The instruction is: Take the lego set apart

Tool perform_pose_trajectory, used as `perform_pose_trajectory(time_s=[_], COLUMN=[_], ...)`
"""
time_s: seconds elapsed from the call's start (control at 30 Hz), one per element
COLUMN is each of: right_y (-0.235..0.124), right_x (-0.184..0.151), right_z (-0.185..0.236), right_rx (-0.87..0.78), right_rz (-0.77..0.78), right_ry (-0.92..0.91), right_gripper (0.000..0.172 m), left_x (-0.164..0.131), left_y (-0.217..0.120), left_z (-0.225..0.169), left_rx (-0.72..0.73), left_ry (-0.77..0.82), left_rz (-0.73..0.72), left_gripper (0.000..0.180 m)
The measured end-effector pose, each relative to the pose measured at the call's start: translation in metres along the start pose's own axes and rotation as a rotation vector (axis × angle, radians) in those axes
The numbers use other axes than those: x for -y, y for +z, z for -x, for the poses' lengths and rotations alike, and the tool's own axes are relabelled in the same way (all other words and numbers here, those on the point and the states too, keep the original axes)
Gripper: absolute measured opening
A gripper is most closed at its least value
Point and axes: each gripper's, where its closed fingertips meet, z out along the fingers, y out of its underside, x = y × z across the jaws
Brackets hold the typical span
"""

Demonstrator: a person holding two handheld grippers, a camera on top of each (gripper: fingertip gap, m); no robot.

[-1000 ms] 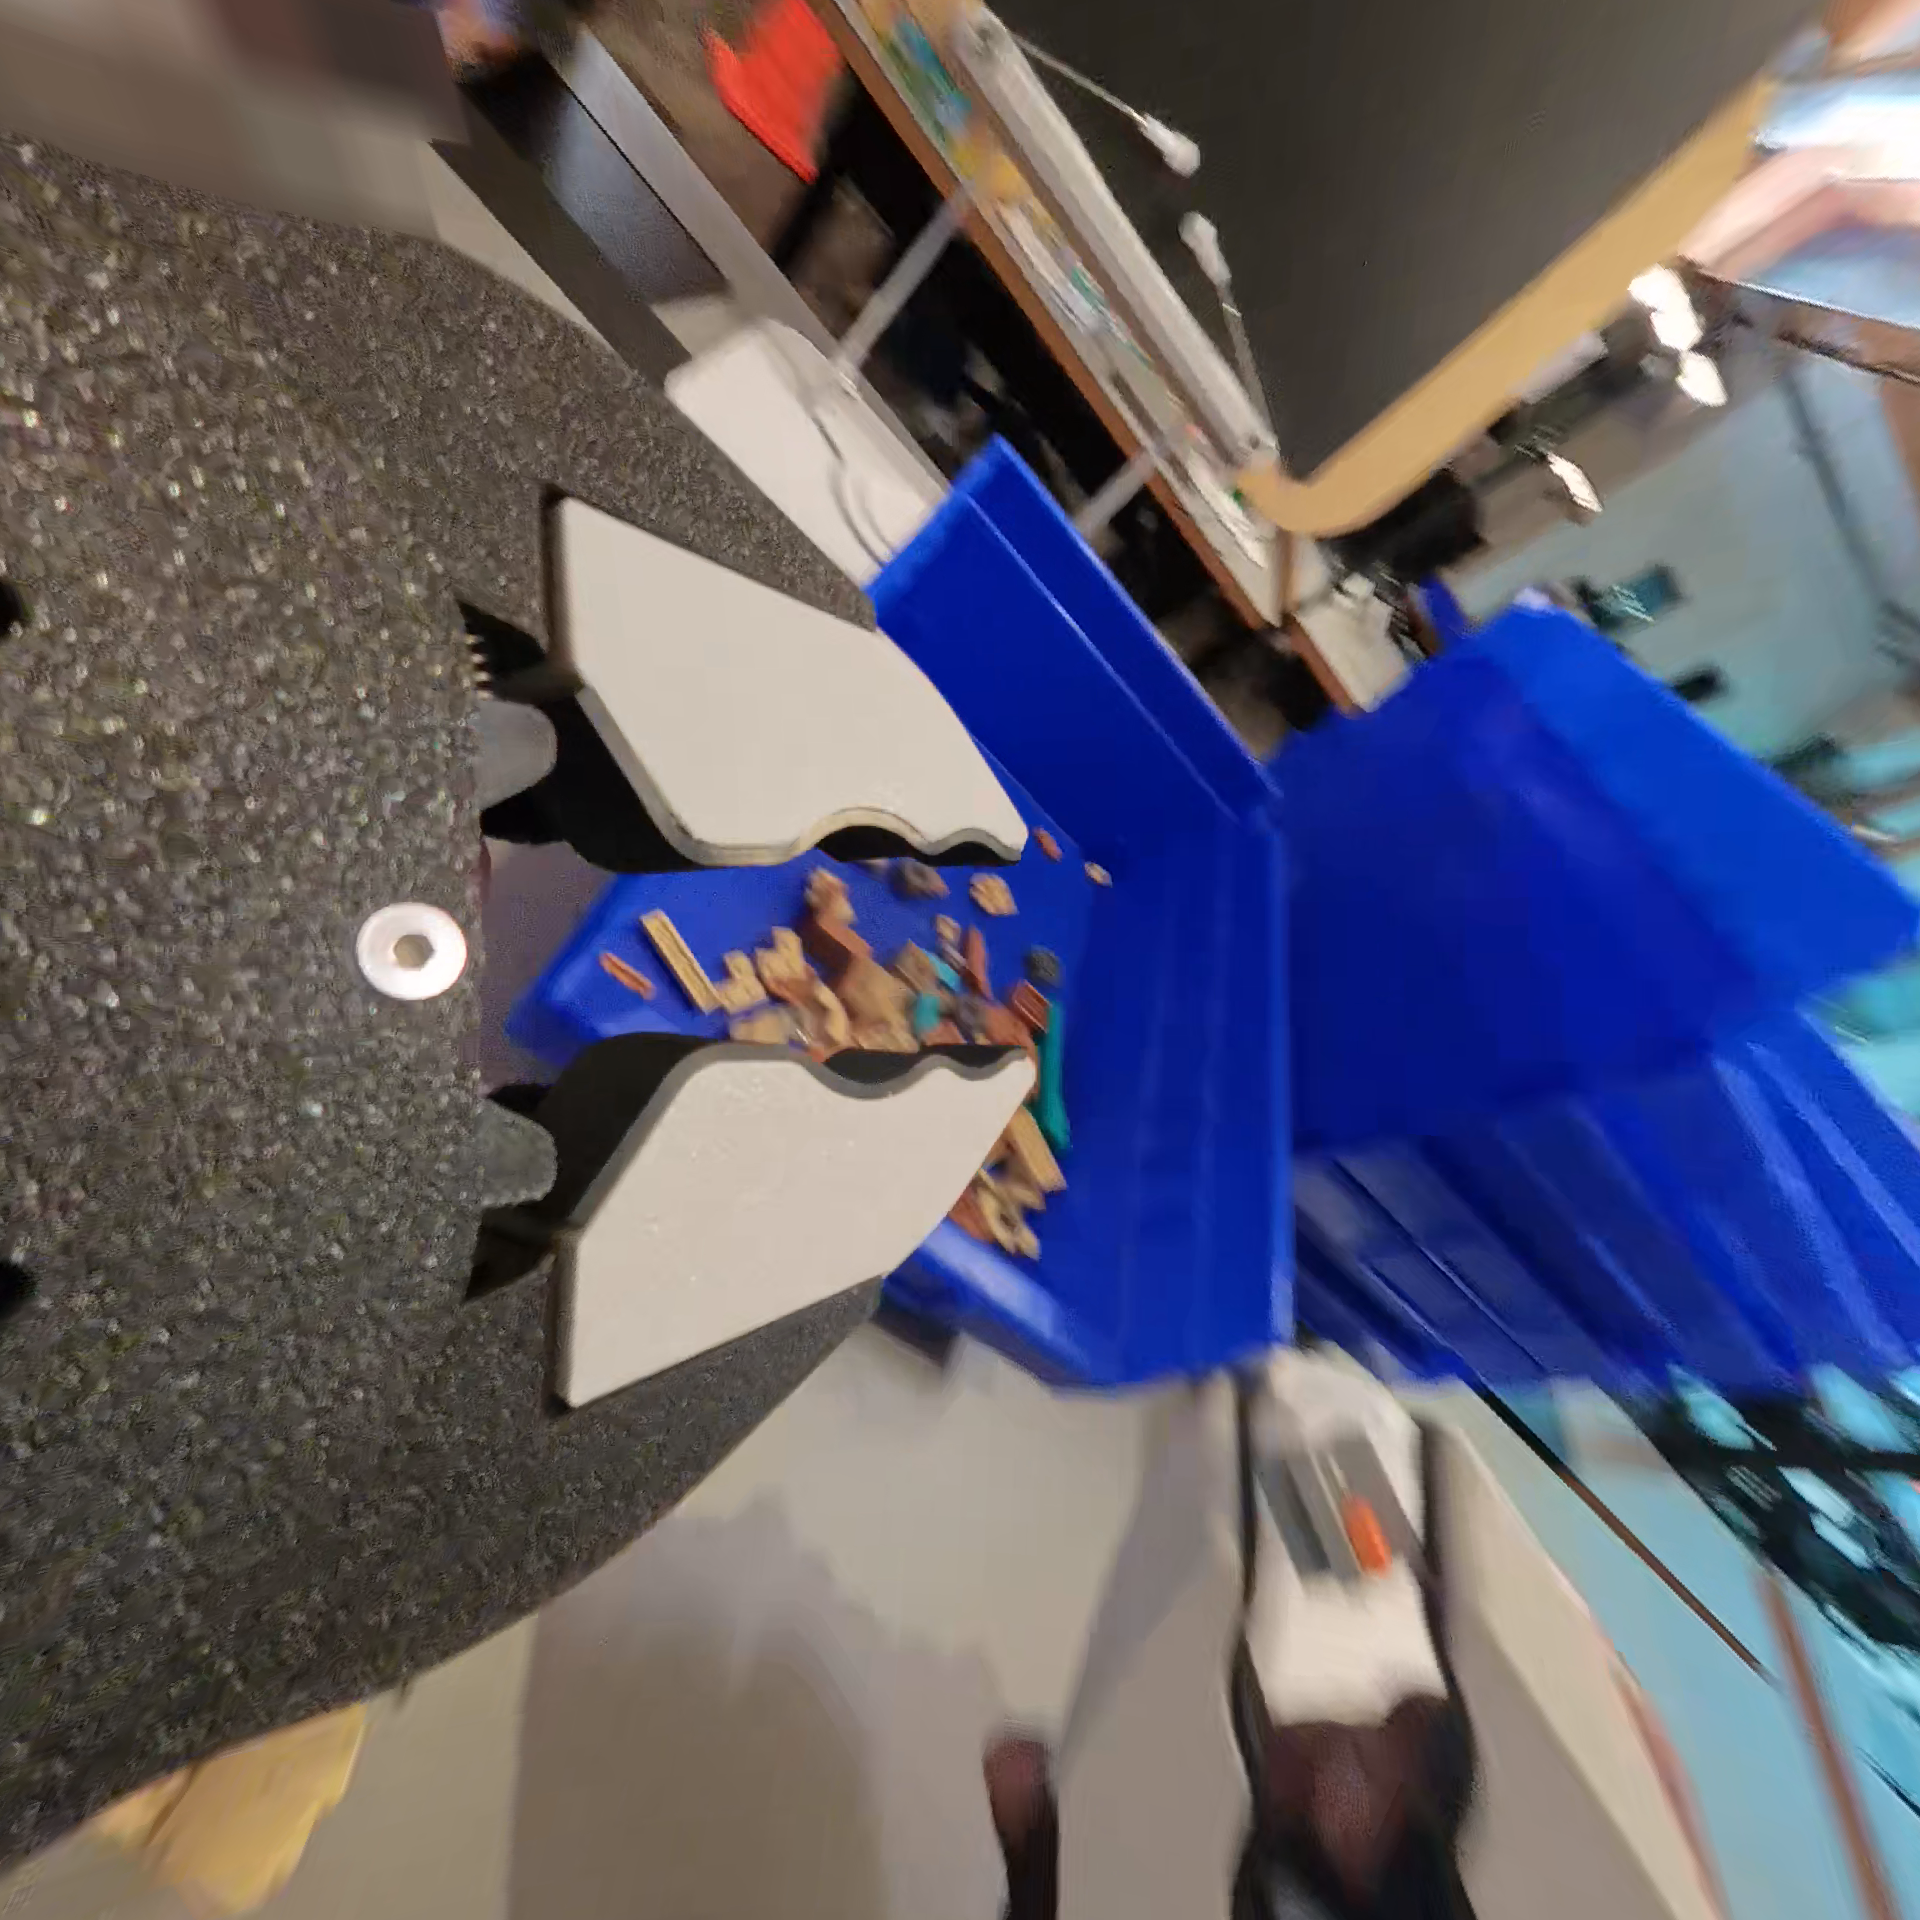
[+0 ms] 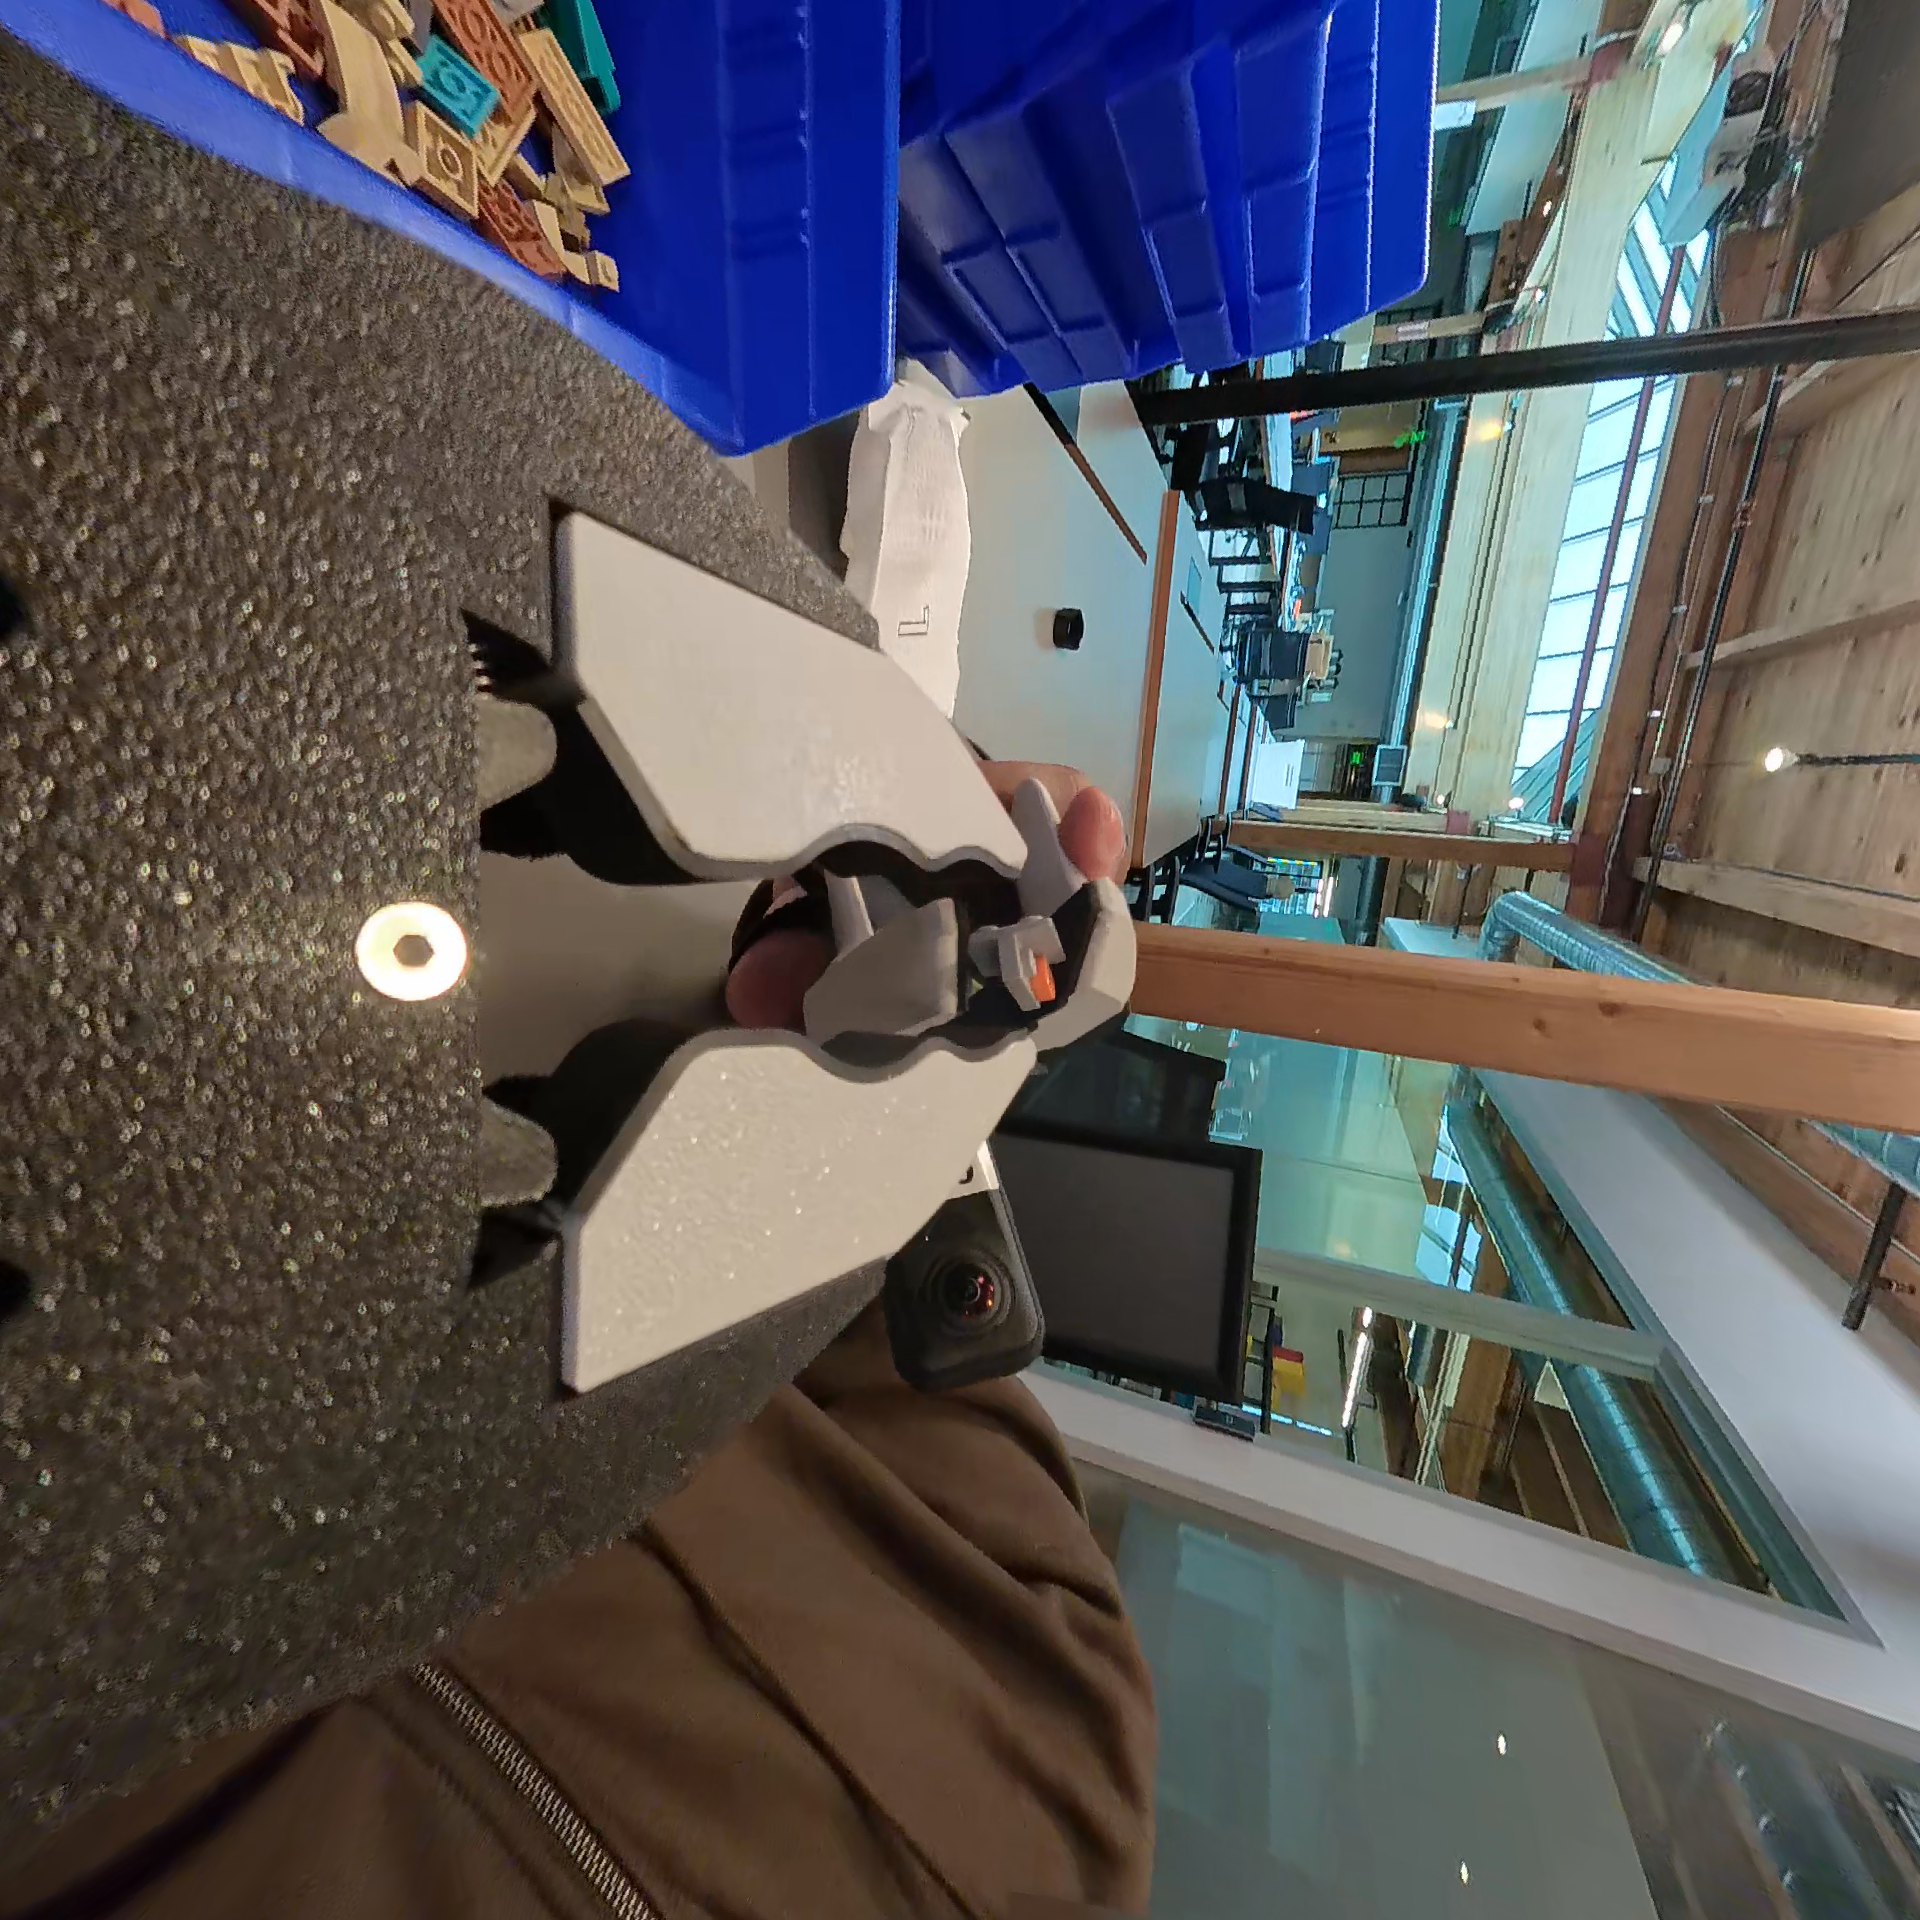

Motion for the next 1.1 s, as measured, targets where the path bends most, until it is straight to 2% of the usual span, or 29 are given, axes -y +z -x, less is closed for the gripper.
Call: perform_pose_trajectory(time_s=[0.27,0.53,0.73,0.87,0.97,1.1], right_y=[-0.001,0.0,0.002,0.002,0.002,0.002], right_x=[0.007,0.003,-0.01,-0.014,-0.023,-0.036], right_z=[0.003,0.001,-0.001,-0.003,0.003,0.009], right_rx=[0.016,0.058,0.1,0.118,0.193,0.306], right_rz=[-0.029,-0.019,0.033,0.052,0.096,0.181], right_ry=[0.014,0.176,0.313,0.348,0.388,0.62], right_gripper=[0.022,0.022,0.02,0.019,0.02,0.019], left_x=[-0.002,-0.001,0.005,0.011,0.018,0.021], left_y=[0.0,0.003,0.001,-0.003,-0.009,-0.019], left_z=[-0.007,0.0,0.011,0.016,0.023,0.032], left_rx=[-0.035,0.08,0.28,0.361,0.455,0.6], left_ry=[0.044,0.214,0.514,0.598,0.704,0.973], left_rz=[0.006,0.036,0.091,0.088,0.107,0.217], left_gripper=[0.016,0.012,0.01,0.01,0.01,0.01])
